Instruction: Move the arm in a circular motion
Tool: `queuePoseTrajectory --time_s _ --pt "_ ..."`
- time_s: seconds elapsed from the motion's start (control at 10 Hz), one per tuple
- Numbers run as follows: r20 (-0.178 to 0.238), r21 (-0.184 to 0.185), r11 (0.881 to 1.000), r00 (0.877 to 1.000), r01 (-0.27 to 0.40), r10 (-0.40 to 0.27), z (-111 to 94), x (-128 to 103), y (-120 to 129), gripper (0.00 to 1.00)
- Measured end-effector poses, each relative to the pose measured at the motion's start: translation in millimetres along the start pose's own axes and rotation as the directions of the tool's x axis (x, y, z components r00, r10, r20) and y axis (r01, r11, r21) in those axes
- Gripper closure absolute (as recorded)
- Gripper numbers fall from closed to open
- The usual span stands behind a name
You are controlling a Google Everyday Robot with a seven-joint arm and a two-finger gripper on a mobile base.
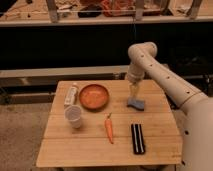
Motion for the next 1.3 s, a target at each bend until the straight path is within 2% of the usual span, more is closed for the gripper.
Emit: queuePoseTrajectory --time_s 0.1,0.4,0.6,0.8,1.1,1.2,1.3 --pt "0.004 -0.005 0.999 0.999 -0.041 0.041 5 30 10 0.2" --pt "0.007 -0.013 0.994 0.994 -0.107 0.107 8 97 50 0.2" --pt "-0.011 -0.001 0.993 0.993 -0.118 0.118 -3 126 90 0.2" --pt "-0.035 0.012 0.992 0.991 -0.125 0.126 -19 147 148 0.2" --pt "-0.064 0.024 0.998 0.996 -0.063 0.065 -37 186 212 0.2" --pt "-0.066 0.022 0.999 0.998 -0.025 0.026 -41 201 224 0.2" --pt "-0.065 0.02 1.0 0.998 -0.017 0.018 -41 209 231 0.2"
